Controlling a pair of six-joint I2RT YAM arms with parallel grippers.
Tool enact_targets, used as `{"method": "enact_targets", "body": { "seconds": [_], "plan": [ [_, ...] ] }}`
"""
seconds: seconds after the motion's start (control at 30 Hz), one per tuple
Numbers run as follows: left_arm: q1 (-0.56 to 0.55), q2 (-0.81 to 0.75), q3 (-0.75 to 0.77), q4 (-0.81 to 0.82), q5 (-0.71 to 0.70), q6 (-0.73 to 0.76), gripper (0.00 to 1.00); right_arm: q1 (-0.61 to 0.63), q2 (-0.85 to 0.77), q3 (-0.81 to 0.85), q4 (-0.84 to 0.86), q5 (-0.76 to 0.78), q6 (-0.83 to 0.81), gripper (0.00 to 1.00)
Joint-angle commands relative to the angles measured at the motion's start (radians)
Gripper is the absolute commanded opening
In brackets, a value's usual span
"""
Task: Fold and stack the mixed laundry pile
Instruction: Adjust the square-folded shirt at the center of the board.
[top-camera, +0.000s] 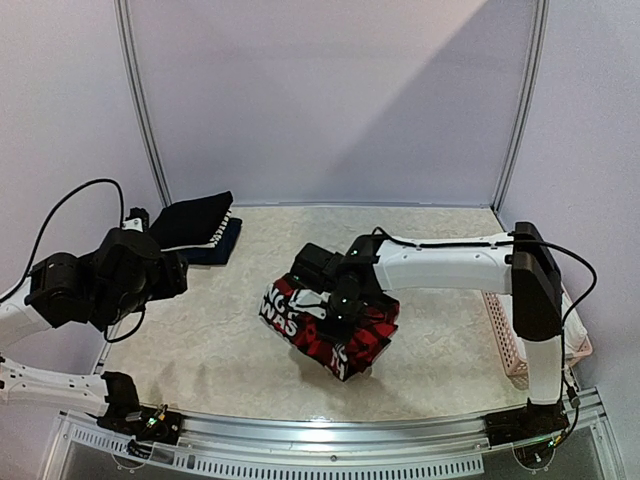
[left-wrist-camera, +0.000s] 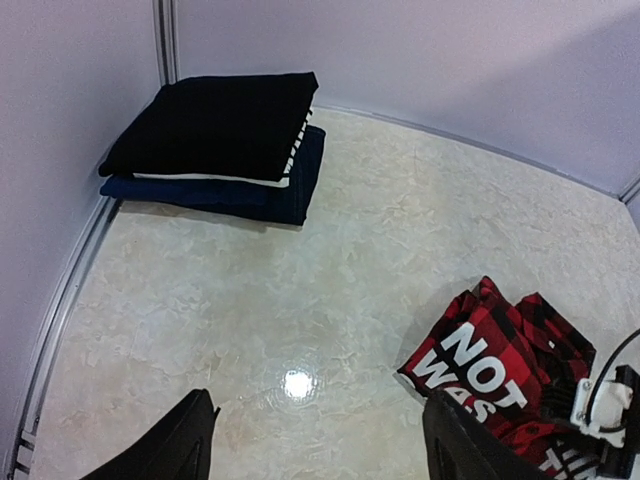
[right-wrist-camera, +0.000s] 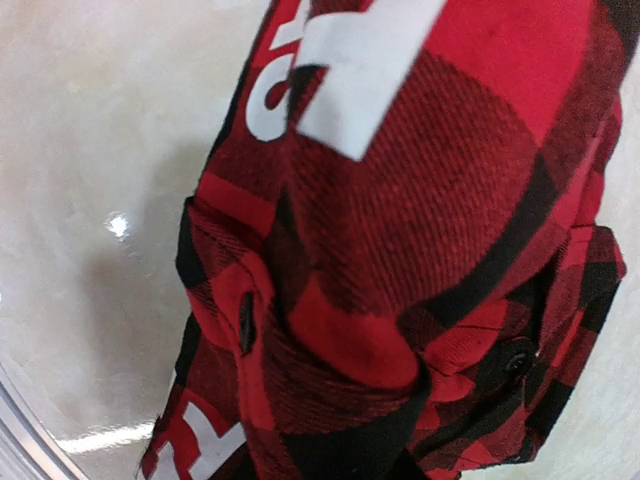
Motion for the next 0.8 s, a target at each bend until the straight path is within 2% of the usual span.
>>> {"method": "enact_targets", "body": {
  "seconds": [0.0, 0.07, 0.2, 0.3, 0.37, 0.43, 0.47, 0.6, 0.67, 0.77],
  "plan": [
    [0.017, -0.015, -0.013, -0.007, -0.001, 0.049, 0.73, -0.067, -0.018, 0.044, -0.045, 0.136, -0.174, 0.1],
    [0.018, -0.013, -0.013, 0.008, 0.005, 0.081, 0.73, -0.097, -0.042, -0.008, 0.034, 0.24, -0.34, 0.01],
    [0.02, 0.004, 0.003, 0.034, -0.011, 0.168, 0.74, -0.16, -0.113, -0.18, 0.348, 0.398, -0.684, 0.0],
    [0.025, 0.028, 0.015, 0.055, -0.019, 0.234, 0.77, -0.178, -0.152, -0.232, 0.539, 0.469, -0.881, 0.0],
    [0.032, 0.051, 0.017, 0.074, 0.004, 0.273, 0.78, -0.152, -0.187, -0.266, 0.576, 0.493, -0.912, 0.0],
    [0.035, 0.077, 0.01, 0.105, 0.054, 0.303, 0.79, -0.085, -0.237, -0.366, 0.573, 0.501, -0.875, 0.04],
    [0.037, 0.09, 0.004, 0.136, 0.09, 0.318, 0.79, -0.039, -0.261, -0.442, 0.592, 0.529, -0.863, 0.07],
    [0.04, 0.164, -0.037, 0.298, 0.285, 0.432, 0.8, 0.191, -0.384, -0.79, 0.624, 0.606, -0.855, 0.34],
    [0.043, 0.218, -0.028, 0.331, 0.341, 0.494, 0.81, 0.243, -0.435, -0.886, 0.567, 0.582, -0.794, 0.45],
    [0.056, 0.336, 0.039, 0.315, 0.421, 0.54, 0.81, 0.251, -0.541, -0.967, 0.545, 0.574, -0.759, 0.67]
  ]
}}
